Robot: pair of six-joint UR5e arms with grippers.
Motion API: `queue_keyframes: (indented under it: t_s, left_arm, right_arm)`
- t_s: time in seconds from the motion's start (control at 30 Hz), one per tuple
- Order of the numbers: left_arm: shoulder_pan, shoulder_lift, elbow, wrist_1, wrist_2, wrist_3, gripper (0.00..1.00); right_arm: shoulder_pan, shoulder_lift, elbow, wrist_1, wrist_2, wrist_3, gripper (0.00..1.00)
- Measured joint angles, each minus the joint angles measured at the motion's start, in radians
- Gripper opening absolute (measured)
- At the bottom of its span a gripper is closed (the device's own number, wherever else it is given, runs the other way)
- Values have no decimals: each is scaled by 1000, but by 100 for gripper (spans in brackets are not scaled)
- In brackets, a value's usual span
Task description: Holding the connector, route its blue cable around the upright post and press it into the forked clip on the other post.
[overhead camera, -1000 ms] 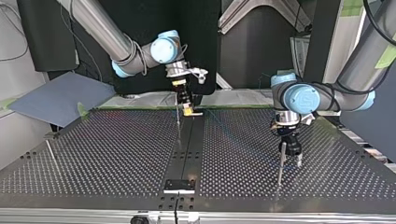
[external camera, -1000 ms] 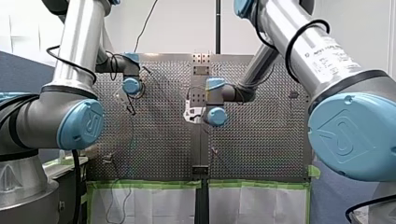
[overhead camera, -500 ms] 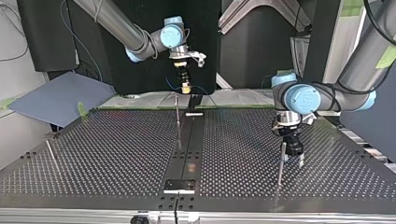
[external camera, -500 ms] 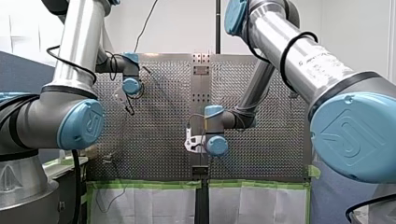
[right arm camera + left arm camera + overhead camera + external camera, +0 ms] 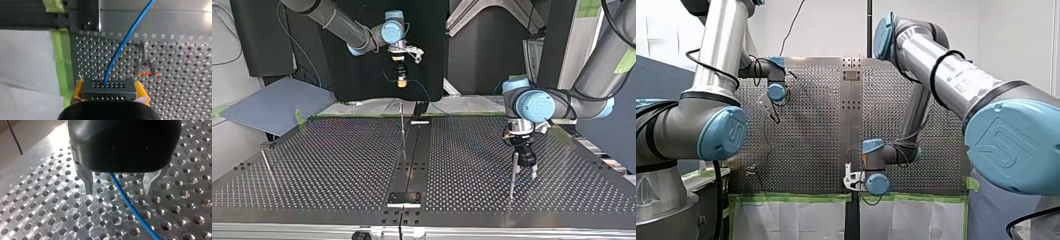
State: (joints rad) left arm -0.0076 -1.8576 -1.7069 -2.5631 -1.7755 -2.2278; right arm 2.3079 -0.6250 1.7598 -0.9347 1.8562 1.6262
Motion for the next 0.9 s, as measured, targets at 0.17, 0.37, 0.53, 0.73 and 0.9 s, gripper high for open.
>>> queue_keyframes:
  t_s: [0.17, 0.37, 0.53, 0.73, 0.9]
  left_arm:
    - [0, 0, 0, 0, 0, 0, 100]
    - [0, 0, 0, -1, -1, 1, 100]
    - [0, 0, 0, -2, -3, 1, 100]
    - [0, 0, 0, -2, -4, 1, 100]
    - [0, 0, 0, -2, -5, 1, 100]
  right_arm:
    - [-33, 47, 0, -47, 1, 0, 0]
    - [-84, 101, 1, -75, -6, -11, 0]
    - [-123, 144, 1, -95, -7, -22, 0]
    - [-139, 191, 0, -125, -8, -20, 0]
    - [-148, 205, 0, -134, -10, -21, 0]
